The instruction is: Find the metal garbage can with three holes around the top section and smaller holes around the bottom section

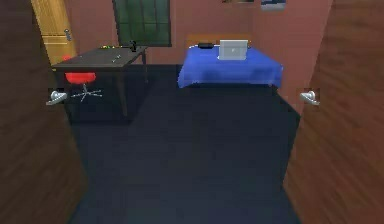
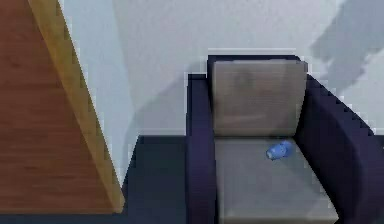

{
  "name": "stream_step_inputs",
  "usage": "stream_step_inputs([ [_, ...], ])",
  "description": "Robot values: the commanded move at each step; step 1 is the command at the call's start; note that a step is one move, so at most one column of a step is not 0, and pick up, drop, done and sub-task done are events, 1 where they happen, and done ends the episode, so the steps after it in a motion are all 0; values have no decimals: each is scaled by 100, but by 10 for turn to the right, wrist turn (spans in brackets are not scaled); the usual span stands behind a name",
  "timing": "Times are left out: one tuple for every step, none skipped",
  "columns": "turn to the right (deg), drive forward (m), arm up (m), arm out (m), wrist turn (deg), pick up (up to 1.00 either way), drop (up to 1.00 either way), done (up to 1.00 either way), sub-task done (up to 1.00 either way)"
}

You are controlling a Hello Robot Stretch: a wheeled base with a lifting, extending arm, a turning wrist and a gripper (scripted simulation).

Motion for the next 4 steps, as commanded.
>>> stream_step_inputs([
  [-30, 0, 0, 0, 0, 0, 0, 0, 0],
  [0, 100, 0, 0, 0, 0, 0, 0, 0],
  [-30, 0, 0, 0, 0, 0, 0, 0, 0],
  [0, 80, 0, 0, 0, 0, 0, 0, 0],
])
